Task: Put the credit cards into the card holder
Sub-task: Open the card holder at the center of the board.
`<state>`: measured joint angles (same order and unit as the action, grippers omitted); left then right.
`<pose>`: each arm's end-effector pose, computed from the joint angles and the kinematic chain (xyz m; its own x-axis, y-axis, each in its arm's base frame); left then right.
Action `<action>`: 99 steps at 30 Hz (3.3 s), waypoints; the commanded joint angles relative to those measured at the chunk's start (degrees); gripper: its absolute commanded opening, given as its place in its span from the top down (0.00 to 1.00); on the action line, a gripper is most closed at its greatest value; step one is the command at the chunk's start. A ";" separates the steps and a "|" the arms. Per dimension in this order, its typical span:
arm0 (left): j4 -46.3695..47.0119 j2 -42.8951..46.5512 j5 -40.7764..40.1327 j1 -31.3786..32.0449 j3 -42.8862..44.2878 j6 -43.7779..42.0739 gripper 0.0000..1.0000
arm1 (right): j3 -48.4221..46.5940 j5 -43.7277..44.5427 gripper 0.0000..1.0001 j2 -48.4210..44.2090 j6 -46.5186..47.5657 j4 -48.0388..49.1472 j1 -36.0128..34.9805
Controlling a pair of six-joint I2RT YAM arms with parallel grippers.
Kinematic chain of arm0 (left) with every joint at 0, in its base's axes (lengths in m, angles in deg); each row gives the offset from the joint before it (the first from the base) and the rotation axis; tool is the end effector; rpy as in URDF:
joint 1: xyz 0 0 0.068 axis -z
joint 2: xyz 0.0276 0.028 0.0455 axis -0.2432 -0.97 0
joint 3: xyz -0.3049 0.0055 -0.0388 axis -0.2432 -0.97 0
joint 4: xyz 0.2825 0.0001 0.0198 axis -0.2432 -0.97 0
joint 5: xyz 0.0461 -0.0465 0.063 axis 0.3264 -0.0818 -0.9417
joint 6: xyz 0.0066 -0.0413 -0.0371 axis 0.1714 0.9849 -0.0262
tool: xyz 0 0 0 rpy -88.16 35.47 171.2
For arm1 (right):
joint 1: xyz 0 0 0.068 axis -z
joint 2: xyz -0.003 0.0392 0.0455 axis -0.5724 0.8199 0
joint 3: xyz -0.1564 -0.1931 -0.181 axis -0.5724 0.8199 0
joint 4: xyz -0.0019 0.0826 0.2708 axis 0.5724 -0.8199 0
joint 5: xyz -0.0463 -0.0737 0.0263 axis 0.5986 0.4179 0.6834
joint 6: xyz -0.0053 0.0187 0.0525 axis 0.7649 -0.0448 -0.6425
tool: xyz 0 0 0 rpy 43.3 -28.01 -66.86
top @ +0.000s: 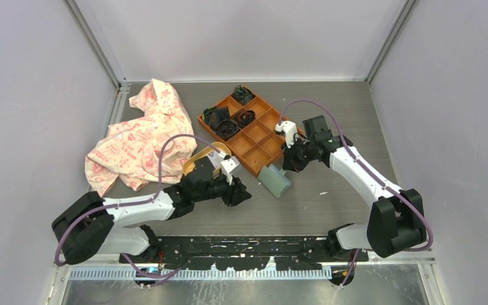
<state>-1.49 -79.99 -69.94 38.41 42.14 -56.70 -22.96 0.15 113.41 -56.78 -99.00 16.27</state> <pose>0.1520 -0.2151 0.2094 -0.4705 0.1393 -0.8713 0.8146 0.4481 -0.3683 0.2586 0.1065 0.2668 -0.5285 -0.5314 -0.6620 -0.7896 0.5942 0.1533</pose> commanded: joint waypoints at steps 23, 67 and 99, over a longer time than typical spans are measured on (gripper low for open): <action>7.58 -4.23 -8.84 0.77 -2.28 29.63 0.45 | -1.06 14.24 0.99 0.37 3.67 -5.93 0.46; 14.27 -12.09 -8.35 1.38 0.00 37.75 0.65 | -4.18 16.95 0.88 16.65 2.43 -8.65 -8.25; 16.17 -23.23 -10.11 4.20 5.82 39.62 0.53 | -7.15 12.63 0.88 25.18 3.43 -13.77 -13.24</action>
<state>14.25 -101.89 -78.62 42.35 45.28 -16.24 -30.24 17.31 136.95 -53.31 -112.20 4.51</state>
